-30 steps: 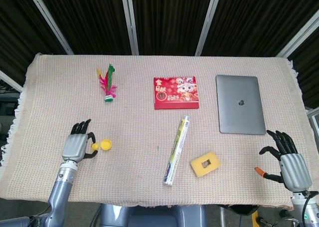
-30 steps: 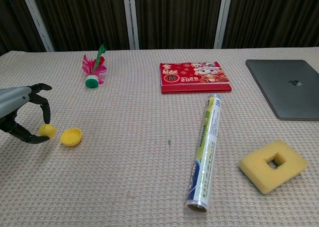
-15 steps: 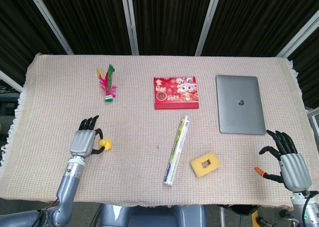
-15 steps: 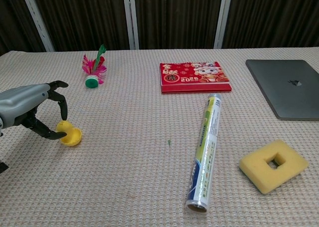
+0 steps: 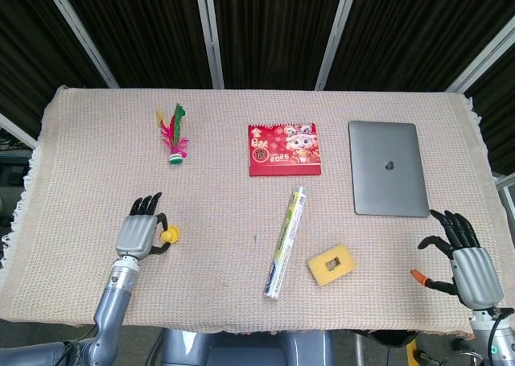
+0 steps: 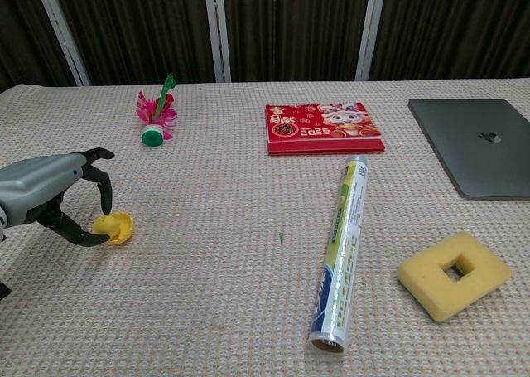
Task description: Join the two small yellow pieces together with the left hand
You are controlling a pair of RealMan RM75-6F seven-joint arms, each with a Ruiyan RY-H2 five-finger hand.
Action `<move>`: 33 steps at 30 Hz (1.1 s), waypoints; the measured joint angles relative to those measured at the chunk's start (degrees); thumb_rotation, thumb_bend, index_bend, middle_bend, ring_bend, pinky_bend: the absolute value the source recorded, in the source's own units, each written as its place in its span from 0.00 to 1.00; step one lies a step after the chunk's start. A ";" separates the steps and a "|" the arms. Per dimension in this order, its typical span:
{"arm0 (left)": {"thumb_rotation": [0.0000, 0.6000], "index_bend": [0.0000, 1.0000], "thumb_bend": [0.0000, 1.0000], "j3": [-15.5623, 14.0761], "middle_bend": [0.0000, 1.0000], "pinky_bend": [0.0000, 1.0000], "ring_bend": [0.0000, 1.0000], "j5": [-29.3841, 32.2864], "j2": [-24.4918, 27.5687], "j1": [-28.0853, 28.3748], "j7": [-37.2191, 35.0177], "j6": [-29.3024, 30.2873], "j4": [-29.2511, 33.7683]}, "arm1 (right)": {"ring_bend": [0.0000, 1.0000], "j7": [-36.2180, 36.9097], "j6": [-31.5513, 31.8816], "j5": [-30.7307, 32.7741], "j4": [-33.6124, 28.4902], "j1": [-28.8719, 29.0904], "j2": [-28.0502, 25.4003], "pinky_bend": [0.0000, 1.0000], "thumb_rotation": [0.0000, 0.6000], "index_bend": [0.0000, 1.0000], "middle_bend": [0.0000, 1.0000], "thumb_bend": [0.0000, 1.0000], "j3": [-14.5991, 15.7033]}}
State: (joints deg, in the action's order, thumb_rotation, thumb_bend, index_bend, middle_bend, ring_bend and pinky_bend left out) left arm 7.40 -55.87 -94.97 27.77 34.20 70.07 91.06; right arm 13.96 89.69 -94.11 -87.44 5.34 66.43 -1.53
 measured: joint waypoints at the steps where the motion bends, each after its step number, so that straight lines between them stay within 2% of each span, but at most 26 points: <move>1: 1.00 0.54 0.32 0.03 0.00 0.00 0.00 0.02 -0.07 0.03 -0.04 -0.03 -0.18 | 0.00 0.05 -0.01 0.03 0.00 0.00 0.00 0.00 1.00 0.48 0.07 0.00 -0.01; 9: 1.00 0.54 0.32 1.15 0.00 0.00 0.00 0.42 -1.21 0.59 -1.00 -0.34 -1.91 | 0.00 0.31 -0.08 0.16 -0.02 0.01 -0.07 0.00 1.00 0.48 0.07 0.00 -0.04; 19: 1.00 0.54 0.32 1.00 0.00 0.00 0.00 0.12 -2.32 0.93 -0.62 -0.12 -2.49 | 0.00 0.47 -0.10 0.12 -0.05 -0.01 -0.14 0.00 1.00 0.48 0.07 0.00 0.03; 23: 1.00 0.49 0.32 0.93 0.00 0.00 0.00 0.00 -2.48 0.99 -0.63 -0.15 -2.49 | 0.00 0.50 -0.15 0.13 -0.05 0.02 -0.15 0.00 1.00 0.48 0.07 0.00 0.03; 29: 1.00 0.37 0.18 0.86 0.00 0.00 0.00 -0.74 -2.53 0.89 -1.45 0.03 -2.45 | 0.00 0.57 -0.14 0.19 -0.05 0.02 -0.17 0.00 1.00 0.48 0.07 0.00 -0.02; 33: 1.00 0.33 0.13 0.86 0.00 0.00 0.00 -0.69 -2.12 0.75 -1.67 -0.02 -2.20 | 0.00 0.49 -0.07 0.11 -0.04 0.02 -0.14 0.00 1.00 0.48 0.07 0.00 -0.01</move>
State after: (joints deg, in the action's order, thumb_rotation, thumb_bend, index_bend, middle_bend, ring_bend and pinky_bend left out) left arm 8.26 -56.56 -97.10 28.52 32.53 70.05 88.86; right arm 14.45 89.62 -94.00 -87.48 5.36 66.29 -1.54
